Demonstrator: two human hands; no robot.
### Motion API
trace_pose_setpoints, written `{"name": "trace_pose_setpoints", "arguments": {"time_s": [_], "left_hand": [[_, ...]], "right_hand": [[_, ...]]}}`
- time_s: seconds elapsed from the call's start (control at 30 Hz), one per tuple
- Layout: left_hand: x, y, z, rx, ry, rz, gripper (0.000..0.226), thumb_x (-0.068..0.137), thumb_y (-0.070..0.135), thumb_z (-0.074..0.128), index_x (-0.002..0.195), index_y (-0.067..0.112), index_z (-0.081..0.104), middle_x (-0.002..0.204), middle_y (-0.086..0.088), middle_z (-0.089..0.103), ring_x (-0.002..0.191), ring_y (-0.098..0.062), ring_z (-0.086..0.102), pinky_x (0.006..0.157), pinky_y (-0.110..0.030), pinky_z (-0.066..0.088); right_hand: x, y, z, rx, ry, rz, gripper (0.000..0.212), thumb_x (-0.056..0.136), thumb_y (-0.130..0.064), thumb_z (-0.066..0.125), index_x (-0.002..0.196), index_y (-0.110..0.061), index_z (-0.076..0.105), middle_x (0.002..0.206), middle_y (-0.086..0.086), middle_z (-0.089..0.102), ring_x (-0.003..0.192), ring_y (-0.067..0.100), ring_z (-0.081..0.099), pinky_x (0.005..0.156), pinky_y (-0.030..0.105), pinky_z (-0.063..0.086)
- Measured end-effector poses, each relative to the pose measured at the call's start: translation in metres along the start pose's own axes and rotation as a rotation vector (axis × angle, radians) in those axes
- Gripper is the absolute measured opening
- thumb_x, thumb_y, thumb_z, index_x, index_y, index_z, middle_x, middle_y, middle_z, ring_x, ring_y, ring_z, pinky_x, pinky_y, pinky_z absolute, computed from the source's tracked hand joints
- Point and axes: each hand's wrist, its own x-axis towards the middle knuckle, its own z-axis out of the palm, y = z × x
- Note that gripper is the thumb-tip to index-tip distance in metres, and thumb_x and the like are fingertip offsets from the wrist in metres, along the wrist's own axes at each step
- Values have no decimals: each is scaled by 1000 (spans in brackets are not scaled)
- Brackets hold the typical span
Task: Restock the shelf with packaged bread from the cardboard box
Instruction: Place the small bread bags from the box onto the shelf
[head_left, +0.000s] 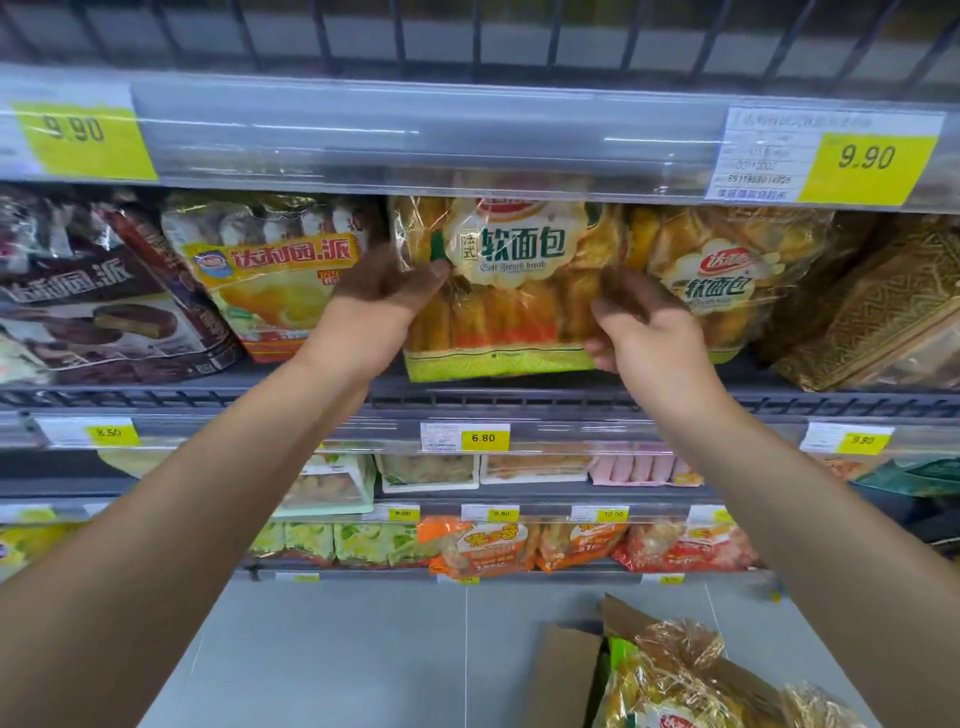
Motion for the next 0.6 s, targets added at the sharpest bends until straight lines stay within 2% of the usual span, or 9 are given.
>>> {"name": "trace_pose_setpoints", "arguments": {"time_s": [0.07, 0.13, 0.2, 0.23, 0.27, 0.33, 0.4, 0.5, 0.6], "left_hand": [[5, -4, 5, 85, 37, 8, 11, 96, 44, 62, 103, 36, 63, 96, 18, 65, 88, 10, 60, 79, -8, 43], [10, -9, 11, 139, 85, 35, 8, 99, 37, 59, 98, 29, 58, 80, 16, 55, 73, 5, 54, 61, -4, 38], [15, -14, 14, 165, 116, 63, 21, 99, 34, 59, 115, 20, 57, 86, 10, 57, 81, -7, 55, 70, -12, 40], [18, -16, 16, 169, 124, 72, 32, 99, 33, 59, 128, 18, 55, 98, 7, 62, 91, -12, 59, 79, -17, 43], [21, -16, 18, 175, 137, 68, 39, 99, 32, 59, 135, 18, 51, 110, 4, 64, 101, -16, 61, 85, -23, 44], [26, -18, 20, 196, 164, 54, 38, 100, 31, 58, 135, 17, 51, 114, 2, 65, 106, -20, 62, 86, -29, 45], [29, -21, 23, 200, 178, 29, 36, 99, 32, 59, 131, 17, 51, 112, 4, 64, 107, -22, 61, 92, -34, 48], [32, -24, 26, 202, 177, -21, 36, 98, 34, 60, 128, 15, 53, 114, 3, 62, 108, -23, 60, 97, -36, 48], [32, -27, 27, 217, 188, -29, 38, 98, 36, 60, 129, 15, 56, 120, 1, 66, 112, -24, 62, 99, -37, 48]], "right_hand": [[1, -1, 9, 44, -1, 48, 49, 97, -29, 59, 144, -34, 48, 99, -4, 68, 86, 19, 63, 89, 54, 56], [1, 0, 16, 58, -11, 63, 59, 93, -33, 62, 148, -36, 41, 117, -7, 64, 103, 18, 63, 96, 48, 54], [-1, 2, 21, 51, -46, 71, 62, 96, -31, 61, 151, -36, 34, 119, -15, 55, 97, 10, 58, 86, 27, 47], [-2, 4, 23, 38, -67, 76, 63, 97, -30, 59, 153, -35, 31, 117, -17, 51, 85, 4, 55, 74, 22, 45], [-2, 5, 23, 25, -75, 87, 64, 98, -30, 58, 155, -34, 28, 114, -19, 51, 85, -3, 57, 63, 24, 48], [-1, 9, 24, 4, -75, 106, 65, 99, -30, 57, 155, -35, 26, 98, -23, 53, 92, -12, 41, 55, 22, 49], [2, 12, 27, -28, -73, 116, 65, 98, -27, 57, 155, -35, 26, 92, -26, 51, 76, -11, 47, 42, 7, 41], [7, 16, 31, -67, -85, 131, 70, 96, -28, 59, 156, -34, 23, 115, -15, 54, 71, -5, 44, 55, 9, 38], [7, 18, 32, -116, -90, 111, 69, 95, -29, 59, 155, -34, 25, 104, -14, 56, 68, -4, 45, 52, 10, 38]]}}
